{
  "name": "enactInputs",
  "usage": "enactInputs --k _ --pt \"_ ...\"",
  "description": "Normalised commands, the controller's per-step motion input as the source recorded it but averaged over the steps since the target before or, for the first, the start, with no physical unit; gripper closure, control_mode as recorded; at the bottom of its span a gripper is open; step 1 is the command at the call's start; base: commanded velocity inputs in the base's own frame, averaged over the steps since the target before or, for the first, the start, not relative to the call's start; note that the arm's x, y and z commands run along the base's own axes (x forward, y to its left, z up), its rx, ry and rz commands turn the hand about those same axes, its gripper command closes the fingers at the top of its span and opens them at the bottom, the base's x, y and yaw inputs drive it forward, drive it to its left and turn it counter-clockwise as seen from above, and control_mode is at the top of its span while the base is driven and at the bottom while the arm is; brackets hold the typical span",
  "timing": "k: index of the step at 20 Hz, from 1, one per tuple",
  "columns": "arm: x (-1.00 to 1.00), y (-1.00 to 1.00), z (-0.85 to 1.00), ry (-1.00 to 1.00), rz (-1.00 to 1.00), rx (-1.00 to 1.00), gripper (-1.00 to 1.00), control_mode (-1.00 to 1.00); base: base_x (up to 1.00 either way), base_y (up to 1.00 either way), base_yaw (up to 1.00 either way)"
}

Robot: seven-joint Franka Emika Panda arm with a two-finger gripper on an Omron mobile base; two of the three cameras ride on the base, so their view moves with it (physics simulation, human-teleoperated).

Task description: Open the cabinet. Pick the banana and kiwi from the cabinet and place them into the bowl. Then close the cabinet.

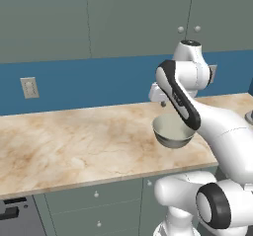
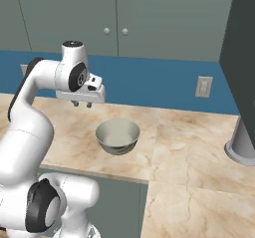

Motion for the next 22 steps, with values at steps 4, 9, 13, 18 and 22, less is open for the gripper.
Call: enactInputs --k 4,9,13,18,22 --pt "-0.09 -0.06 0.0 -0.01 0.0 0.0 -1.0 -1.0 0.0 0.0 0.0" --pt "-0.23 -0.2 0.1 -0.08 0.0 0.01 -1.0 -1.0 0.0 0.0 0.0" --pt "-0.4 -0.23 0.26 -0.23 0.0 0.0 -1.0 -1.0 0.0 0.0 0.0" --pt "-0.42 -0.09 0.39 -0.31 0.0 0.0 -1.0 -1.0 0.0 0.0 0.0" --pt "-0.54 -0.2 0.34 -0.33 0.0 0.02 -1.0 -1.0 0.0 0.0 0.0"
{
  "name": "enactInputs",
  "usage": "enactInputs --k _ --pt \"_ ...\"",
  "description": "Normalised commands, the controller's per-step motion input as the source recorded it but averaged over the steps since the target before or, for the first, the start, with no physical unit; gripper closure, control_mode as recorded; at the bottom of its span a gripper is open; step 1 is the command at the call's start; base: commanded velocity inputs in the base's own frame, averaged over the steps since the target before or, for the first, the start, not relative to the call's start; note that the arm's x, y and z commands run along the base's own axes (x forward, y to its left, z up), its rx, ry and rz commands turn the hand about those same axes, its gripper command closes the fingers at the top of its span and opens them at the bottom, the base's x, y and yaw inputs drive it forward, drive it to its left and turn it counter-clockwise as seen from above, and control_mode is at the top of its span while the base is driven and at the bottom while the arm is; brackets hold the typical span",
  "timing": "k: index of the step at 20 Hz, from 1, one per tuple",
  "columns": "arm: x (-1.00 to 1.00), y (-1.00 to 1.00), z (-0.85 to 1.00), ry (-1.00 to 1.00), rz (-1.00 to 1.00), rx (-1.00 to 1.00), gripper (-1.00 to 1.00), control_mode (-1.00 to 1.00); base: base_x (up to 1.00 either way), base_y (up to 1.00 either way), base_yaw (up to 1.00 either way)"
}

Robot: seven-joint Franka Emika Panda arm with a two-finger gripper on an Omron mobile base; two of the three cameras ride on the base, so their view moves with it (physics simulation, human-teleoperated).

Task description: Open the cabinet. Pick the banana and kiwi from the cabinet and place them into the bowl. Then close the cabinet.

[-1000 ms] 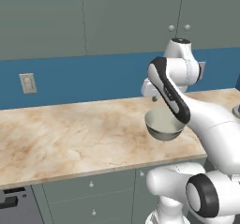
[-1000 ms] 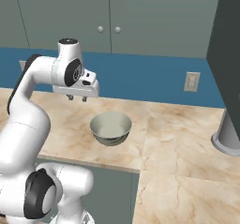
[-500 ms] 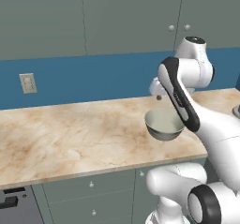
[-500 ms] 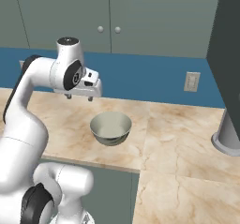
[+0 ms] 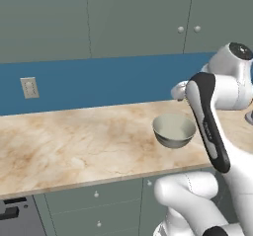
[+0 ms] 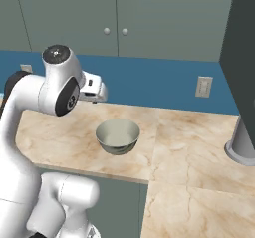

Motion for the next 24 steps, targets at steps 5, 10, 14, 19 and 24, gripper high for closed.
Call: enactInputs --k 5,10,14,19,24 --pt "-0.42 -0.08 0.3 -0.33 0.0 0.01 -1.0 -1.0 0.0 0.0 0.0" --pt "-0.25 0.0 0.33 -0.29 0.0 0.0 -1.0 -1.0 0.0 0.0 0.0" --pt "-0.34 0.0 0.38 -0.35 0.0 0.0 -1.0 -1.0 0.0 0.0 0.0" --pt "-0.35 0.0 0.36 -0.37 0.0 0.0 -1.0 -1.0 0.0 0.0 0.0" --pt "-0.4 0.0 0.18 -0.36 0.0 0.0 -1.0 -1.0 0.0 0.0 0.0"
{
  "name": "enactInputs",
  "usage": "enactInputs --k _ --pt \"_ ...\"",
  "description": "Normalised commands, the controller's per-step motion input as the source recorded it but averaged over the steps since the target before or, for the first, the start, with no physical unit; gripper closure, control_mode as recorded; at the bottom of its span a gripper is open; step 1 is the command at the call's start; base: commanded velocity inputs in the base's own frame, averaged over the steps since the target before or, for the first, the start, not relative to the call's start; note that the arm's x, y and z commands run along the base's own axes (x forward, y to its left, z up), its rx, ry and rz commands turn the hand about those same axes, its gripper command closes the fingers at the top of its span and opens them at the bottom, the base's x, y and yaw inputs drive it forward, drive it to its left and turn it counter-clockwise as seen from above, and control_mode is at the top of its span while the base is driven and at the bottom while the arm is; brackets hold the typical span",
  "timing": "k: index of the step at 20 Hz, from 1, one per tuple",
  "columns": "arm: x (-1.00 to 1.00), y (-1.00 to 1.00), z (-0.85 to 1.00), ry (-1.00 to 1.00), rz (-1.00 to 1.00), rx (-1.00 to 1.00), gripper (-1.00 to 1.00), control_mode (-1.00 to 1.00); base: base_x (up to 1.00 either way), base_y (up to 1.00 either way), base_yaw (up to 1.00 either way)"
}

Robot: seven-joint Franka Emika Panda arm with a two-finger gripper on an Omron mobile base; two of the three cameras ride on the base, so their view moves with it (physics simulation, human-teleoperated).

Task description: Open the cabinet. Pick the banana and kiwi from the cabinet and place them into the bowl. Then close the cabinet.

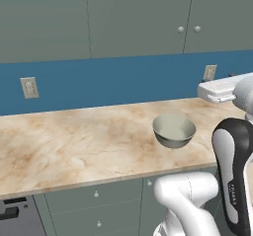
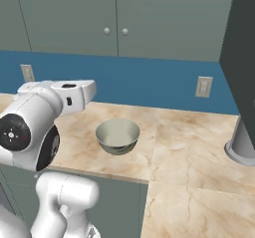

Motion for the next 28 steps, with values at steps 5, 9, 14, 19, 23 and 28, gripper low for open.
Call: enactInputs --k 5,9,14,19,23,28 --pt "-0.11 0.0 0.02 -0.14 0.0 0.0 -1.0 -1.0 0.0 0.0 0.0" --pt "0.0 0.0 0.0 -0.01 0.0 0.0 -1.0 -1.0 0.0 0.0 0.0" --pt "0.02 0.0 0.0 -0.02 0.0 0.0 -1.0 -1.0 0.0 0.0 0.0" --pt "0.15 0.0 0.01 0.0 -0.01 0.0 -1.0 -1.0 0.0 0.0 0.0" --pt "0.31 0.0 0.03 -0.01 -0.03 0.0 -1.0 -1.0 0.0 0.0 0.0" --pt "0.0 0.0 0.32 -0.15 0.0 0.01 -1.0 -1.0 0.0 0.0 0.0"
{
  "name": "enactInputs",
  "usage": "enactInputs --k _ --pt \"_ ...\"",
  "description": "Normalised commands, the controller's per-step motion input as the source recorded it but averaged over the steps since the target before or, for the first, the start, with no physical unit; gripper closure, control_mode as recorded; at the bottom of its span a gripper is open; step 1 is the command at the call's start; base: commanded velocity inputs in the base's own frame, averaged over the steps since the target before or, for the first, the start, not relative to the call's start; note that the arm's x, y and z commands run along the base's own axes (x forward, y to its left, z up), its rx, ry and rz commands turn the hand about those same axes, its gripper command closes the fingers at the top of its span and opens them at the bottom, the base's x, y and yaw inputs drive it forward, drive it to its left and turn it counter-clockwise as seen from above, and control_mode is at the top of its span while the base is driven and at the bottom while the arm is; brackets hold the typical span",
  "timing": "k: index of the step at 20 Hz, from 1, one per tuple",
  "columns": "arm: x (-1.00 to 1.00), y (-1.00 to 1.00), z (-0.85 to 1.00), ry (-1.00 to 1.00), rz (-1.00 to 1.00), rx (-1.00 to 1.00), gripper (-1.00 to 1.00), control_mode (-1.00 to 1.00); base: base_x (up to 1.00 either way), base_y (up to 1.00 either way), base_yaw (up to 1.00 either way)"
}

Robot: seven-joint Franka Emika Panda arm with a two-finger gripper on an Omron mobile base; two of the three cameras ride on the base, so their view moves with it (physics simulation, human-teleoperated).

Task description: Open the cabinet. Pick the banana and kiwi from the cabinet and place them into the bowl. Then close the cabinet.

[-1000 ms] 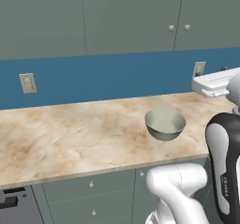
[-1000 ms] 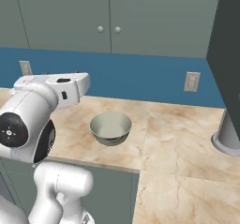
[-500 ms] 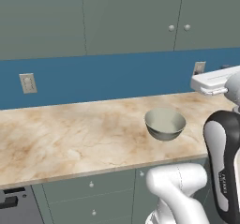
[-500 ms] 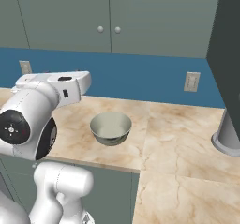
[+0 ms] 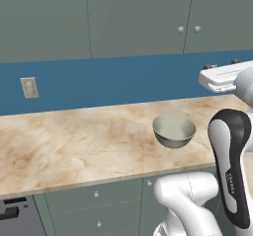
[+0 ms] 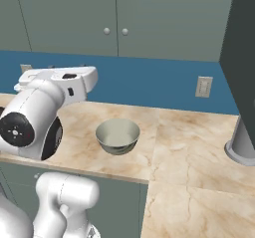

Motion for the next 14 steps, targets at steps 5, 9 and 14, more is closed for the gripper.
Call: enactInputs --k 5,9,14 --pt "0.0 0.0 0.16 -0.04 0.0 0.01 -1.0 -1.0 0.0 0.0 0.0" --pt "0.0 0.0 0.0 0.0 0.0 0.0 -1.0 -1.0 0.0 0.0 0.0" --pt "0.0 0.0 0.0 0.0 0.0 0.0 -1.0 -1.0 0.0 0.0 0.0"
